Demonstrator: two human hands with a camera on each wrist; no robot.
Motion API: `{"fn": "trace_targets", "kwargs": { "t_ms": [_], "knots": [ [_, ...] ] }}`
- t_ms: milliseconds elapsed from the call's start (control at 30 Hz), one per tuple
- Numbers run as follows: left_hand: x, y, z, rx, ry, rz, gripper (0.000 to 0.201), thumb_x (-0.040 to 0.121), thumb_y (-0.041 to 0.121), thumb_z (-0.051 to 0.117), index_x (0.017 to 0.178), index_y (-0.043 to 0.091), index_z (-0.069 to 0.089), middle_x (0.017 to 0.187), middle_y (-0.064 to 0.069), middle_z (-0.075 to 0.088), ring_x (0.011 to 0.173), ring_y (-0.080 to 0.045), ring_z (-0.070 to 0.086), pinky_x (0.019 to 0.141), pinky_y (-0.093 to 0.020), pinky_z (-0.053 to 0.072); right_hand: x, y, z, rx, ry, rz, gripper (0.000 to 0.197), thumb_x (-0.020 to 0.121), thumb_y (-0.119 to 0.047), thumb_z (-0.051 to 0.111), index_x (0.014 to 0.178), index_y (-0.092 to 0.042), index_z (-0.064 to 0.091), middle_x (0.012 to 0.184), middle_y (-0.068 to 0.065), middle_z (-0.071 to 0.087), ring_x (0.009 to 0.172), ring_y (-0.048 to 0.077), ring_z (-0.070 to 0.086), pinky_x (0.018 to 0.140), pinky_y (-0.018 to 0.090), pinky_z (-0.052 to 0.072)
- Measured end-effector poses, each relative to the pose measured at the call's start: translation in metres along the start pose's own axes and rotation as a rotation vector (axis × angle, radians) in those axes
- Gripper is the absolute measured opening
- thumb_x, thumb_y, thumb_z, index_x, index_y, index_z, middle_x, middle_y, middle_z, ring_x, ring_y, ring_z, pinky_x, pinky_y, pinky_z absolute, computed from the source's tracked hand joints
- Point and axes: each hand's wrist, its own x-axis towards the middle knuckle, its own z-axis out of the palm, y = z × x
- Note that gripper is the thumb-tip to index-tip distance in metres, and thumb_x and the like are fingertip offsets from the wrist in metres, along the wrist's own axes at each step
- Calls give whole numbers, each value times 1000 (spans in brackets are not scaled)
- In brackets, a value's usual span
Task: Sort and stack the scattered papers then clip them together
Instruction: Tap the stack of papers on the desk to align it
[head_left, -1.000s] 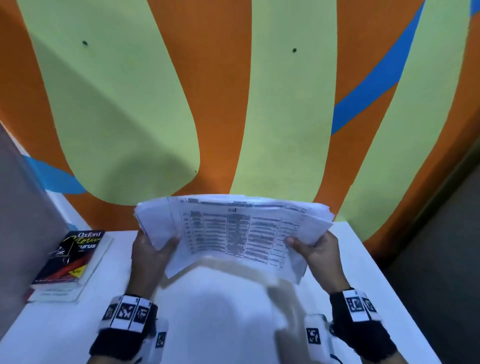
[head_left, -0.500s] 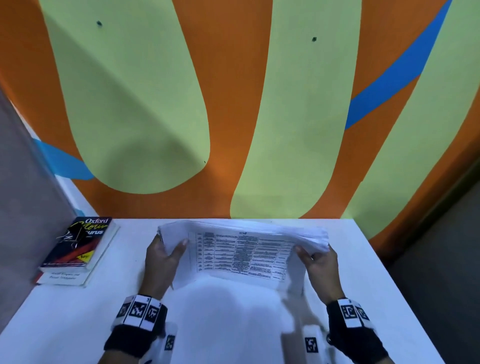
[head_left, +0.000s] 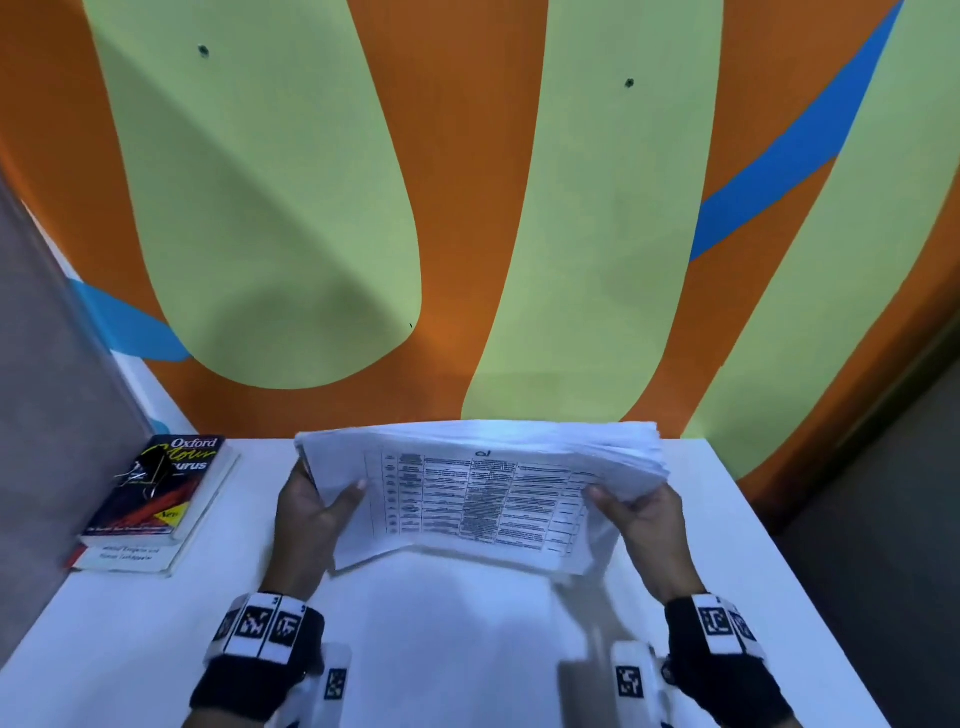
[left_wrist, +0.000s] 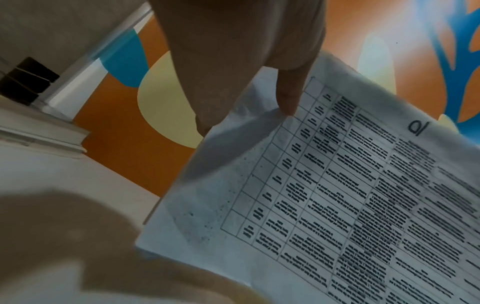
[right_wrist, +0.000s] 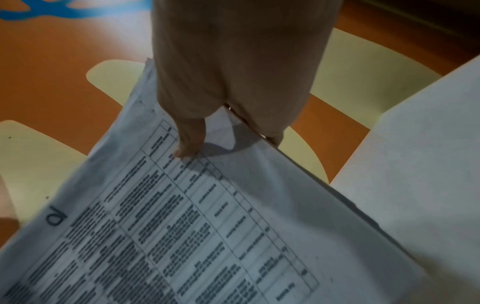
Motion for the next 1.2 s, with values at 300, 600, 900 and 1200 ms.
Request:
{"fn": "trace_targets", "kwargs": {
  "t_ms": [300, 600, 900, 1200],
  "knots": [
    [7, -2, 4, 36, 11, -12, 48, 73, 35, 72, 116, 20, 59, 111, -8, 70, 102, -31, 66, 85, -51, 55, 5, -6, 7, -77, 56, -31, 23, 80, -12, 75, 99, -2, 66, 68, -6, 71, 57, 11, 58, 57, 20, 47],
    [8, -9, 4, 69, -4, -46, 46, 75, 27, 73, 117, 22, 57, 114, -7, 69, 104, -30, 64, 87, -51, 53, 3, -1, 11, -56, 38, 29, 11, 83, -7, 72, 89, -1, 65, 63, -8, 68, 55, 6, 60, 56, 22, 48],
    [12, 28, 14, 208, -109, 0, 40, 92, 14, 60, 130, 25, 53, 112, -5, 69, 105, -25, 64, 91, -51, 51, 11, -8, 18, -352, 282, 41, 69, 71, -10, 81, 128, -14, 43, 125, 13, 53, 114, 28, 52, 98, 42, 44],
    [23, 152, 42, 670, -252, 500, 20, 86, 10, 56, 79, 24, 43, 71, 4, 58, 68, -22, 58, 54, -31, 42, 36, -111, 84, -705, -241, -436, 19, 84, -14, 67, 100, -12, 56, 78, 0, 54, 72, 16, 42, 76, 35, 39]
  ]
}}
